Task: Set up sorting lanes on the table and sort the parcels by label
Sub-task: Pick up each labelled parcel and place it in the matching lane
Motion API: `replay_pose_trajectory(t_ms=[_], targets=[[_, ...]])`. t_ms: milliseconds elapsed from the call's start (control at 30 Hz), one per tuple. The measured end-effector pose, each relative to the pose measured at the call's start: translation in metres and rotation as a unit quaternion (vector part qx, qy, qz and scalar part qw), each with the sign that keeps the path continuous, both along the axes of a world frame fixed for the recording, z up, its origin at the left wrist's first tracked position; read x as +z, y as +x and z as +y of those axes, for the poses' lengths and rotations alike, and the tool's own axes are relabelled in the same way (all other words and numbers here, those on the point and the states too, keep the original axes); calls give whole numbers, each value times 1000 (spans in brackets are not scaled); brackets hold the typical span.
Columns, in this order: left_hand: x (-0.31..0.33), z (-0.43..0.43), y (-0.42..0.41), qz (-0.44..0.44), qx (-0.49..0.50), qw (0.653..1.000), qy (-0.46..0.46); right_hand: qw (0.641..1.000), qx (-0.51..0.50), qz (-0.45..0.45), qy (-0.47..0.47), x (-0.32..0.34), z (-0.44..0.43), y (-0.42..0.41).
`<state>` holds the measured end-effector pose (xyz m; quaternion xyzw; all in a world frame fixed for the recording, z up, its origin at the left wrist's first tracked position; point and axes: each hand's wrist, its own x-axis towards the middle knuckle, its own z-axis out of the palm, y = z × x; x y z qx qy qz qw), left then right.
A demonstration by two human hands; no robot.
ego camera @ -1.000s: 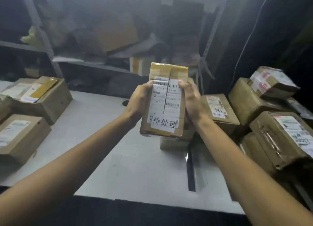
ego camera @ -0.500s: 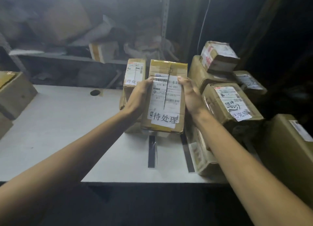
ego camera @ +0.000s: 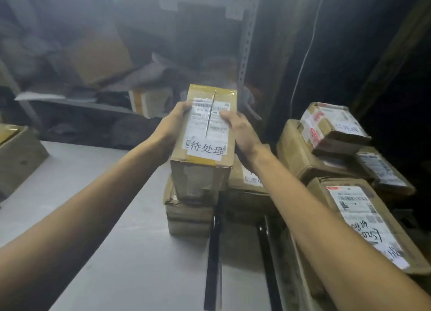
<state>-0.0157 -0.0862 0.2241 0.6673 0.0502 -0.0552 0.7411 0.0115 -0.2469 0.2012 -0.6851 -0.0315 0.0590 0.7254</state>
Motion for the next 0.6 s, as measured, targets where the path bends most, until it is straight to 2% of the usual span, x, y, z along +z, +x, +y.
replay_pose_trajectory(t_ms=[100, 200, 333, 400, 467, 600], targets=[[-10, 27, 28, 49, 20, 999, 10, 998, 14, 57, 7, -20, 32, 43], [-16, 34, 39, 75, -6, 997, 2, 994, 48, 95, 12, -47, 32, 82], [-9, 31, 42, 73, -16, 997, -17, 992, 54, 107, -27, -17, 26, 61], [-6, 29, 40, 67, -15, 998, 0, 994, 36, 77, -73, -1, 27, 46], [0, 28, 28, 70, 2, 997, 22, 987, -3, 18, -159, 16, 29, 30], [14, 52, 0, 58, 125, 985, 105, 938, -33, -170, -301, 56, 47, 10]])
